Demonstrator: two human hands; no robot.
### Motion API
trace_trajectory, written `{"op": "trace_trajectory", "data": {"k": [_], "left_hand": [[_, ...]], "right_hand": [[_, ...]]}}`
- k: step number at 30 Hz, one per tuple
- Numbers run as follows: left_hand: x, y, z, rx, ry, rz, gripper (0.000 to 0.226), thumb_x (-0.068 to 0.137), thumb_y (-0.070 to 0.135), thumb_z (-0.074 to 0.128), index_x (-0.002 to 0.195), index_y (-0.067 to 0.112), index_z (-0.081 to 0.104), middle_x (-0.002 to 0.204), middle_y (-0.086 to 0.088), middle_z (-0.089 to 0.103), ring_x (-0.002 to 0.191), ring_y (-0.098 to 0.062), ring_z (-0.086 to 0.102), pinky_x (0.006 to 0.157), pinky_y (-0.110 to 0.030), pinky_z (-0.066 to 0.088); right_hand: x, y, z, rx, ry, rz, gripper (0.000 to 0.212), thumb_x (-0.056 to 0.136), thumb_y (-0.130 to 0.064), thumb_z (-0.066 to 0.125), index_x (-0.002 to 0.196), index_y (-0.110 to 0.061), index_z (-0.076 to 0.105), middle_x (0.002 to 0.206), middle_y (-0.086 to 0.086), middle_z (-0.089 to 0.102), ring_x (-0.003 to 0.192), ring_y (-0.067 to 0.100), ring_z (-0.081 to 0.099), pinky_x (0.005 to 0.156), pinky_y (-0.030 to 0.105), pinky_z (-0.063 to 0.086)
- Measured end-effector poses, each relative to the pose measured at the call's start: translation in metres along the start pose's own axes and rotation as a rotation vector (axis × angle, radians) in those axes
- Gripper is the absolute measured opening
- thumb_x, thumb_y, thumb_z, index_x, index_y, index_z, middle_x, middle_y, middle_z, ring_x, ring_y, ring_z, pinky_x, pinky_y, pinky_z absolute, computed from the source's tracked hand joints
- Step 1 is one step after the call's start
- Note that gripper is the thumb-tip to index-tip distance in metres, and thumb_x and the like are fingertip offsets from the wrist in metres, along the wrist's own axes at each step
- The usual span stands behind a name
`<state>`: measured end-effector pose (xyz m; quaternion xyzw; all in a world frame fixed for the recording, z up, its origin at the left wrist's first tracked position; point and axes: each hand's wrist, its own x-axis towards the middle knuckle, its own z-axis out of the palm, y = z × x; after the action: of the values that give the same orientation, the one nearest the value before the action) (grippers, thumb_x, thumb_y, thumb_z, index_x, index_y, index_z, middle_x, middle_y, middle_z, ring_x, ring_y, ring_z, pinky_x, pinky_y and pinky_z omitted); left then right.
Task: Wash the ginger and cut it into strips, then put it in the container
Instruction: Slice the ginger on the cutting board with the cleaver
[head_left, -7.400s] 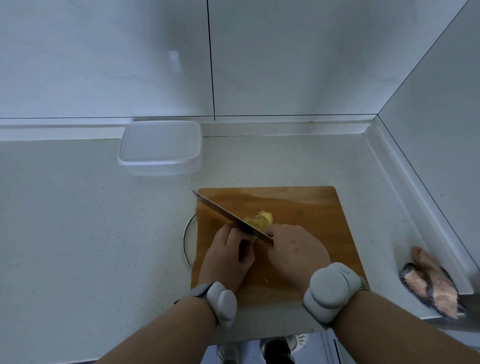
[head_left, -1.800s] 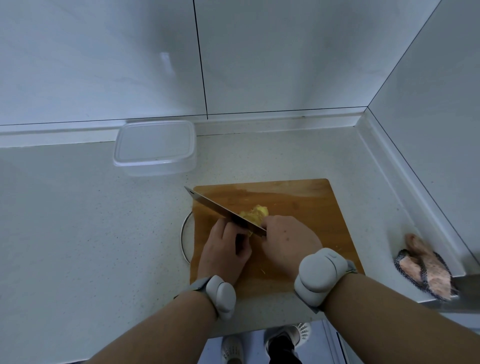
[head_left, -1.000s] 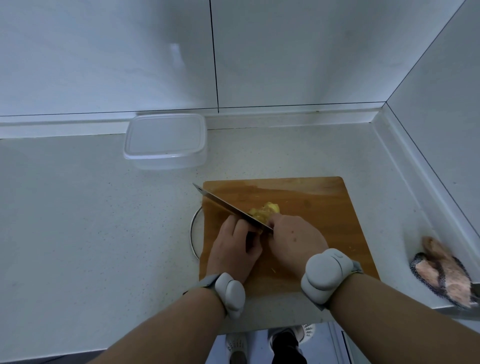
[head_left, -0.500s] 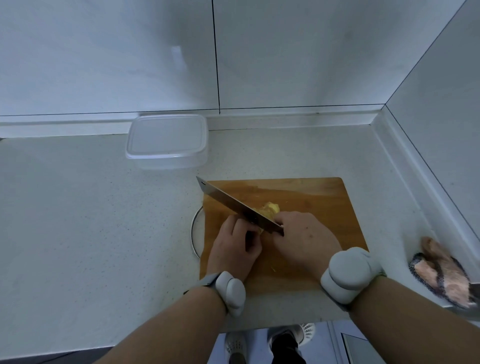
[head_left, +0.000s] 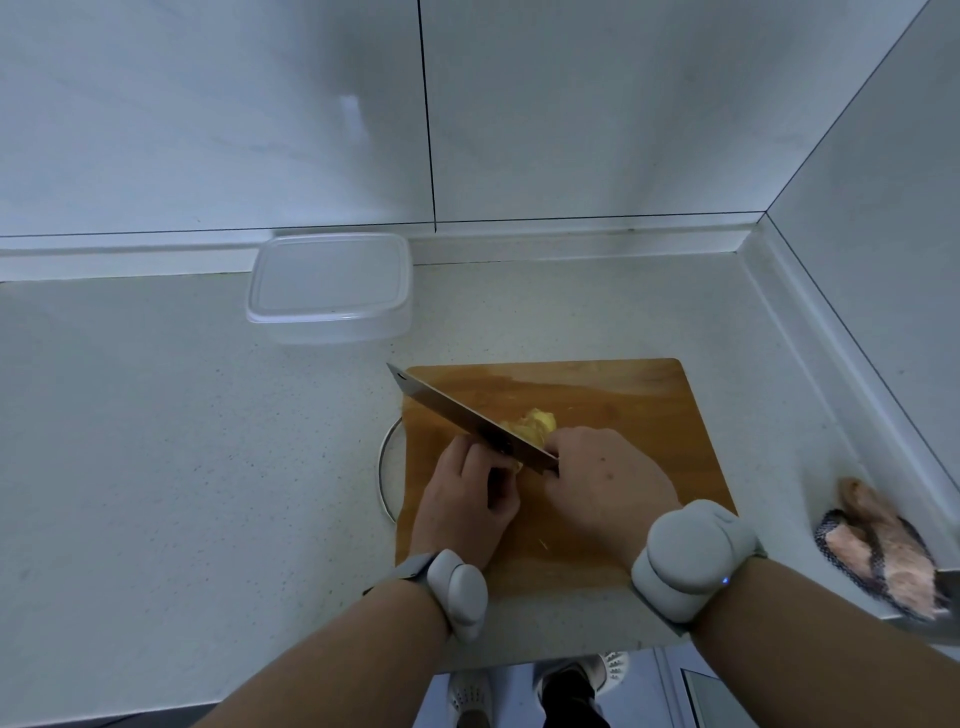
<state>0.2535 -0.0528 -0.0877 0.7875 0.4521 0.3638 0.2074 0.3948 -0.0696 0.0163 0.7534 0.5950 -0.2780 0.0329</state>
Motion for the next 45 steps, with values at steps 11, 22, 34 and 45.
{"op": "trace_trajectory", "data": {"k": [11, 22, 34, 45], "left_hand": [[0.0, -0.002, 0.002, 0.003, -0.003, -0.003, 0.019, 0.077, 0.015, 0.072, 0.091, 0.015, 0.06, 0.095, 0.0, 0.057, 0.08, -0.015, 0.056, 0.064, -0.022, 0.05], [0.001, -0.001, 0.002, 0.001, 0.009, 0.005, 0.018, 0.078, 0.021, 0.065, 0.09, 0.021, 0.051, 0.091, 0.002, 0.053, 0.076, -0.013, 0.052, 0.062, -0.017, 0.045], [0.0, -0.001, 0.001, 0.018, 0.013, 0.016, 0.013, 0.078, 0.019, 0.064, 0.089, 0.016, 0.058, 0.092, 0.001, 0.056, 0.08, -0.012, 0.053, 0.068, -0.014, 0.042], [0.0, 0.001, 0.001, 0.016, 0.009, -0.001, 0.013, 0.077, 0.017, 0.066, 0.088, 0.011, 0.061, 0.092, -0.002, 0.057, 0.08, -0.018, 0.057, 0.065, -0.025, 0.052]], "right_hand": [[0.009, 0.0, 0.004, 0.008, -0.023, 0.004, 0.014, 0.096, -0.016, 0.05, 0.094, -0.018, 0.064, 0.077, 0.001, 0.063, 0.067, 0.019, 0.062, 0.063, 0.029, 0.056], [0.017, 0.003, 0.014, -0.007, -0.029, 0.002, 0.015, 0.097, -0.018, 0.048, 0.097, -0.017, 0.063, 0.08, 0.003, 0.065, 0.07, 0.022, 0.066, 0.069, 0.038, 0.06], [0.009, 0.006, 0.01, 0.018, -0.032, 0.017, 0.015, 0.097, -0.021, 0.049, 0.099, -0.018, 0.063, 0.082, 0.001, 0.064, 0.072, 0.02, 0.064, 0.067, 0.033, 0.058], [-0.007, 0.009, 0.001, 0.044, 0.024, 0.006, 0.017, 0.097, -0.022, 0.049, 0.104, -0.022, 0.065, 0.081, -0.003, 0.063, 0.07, 0.016, 0.063, 0.071, 0.035, 0.06]]}}
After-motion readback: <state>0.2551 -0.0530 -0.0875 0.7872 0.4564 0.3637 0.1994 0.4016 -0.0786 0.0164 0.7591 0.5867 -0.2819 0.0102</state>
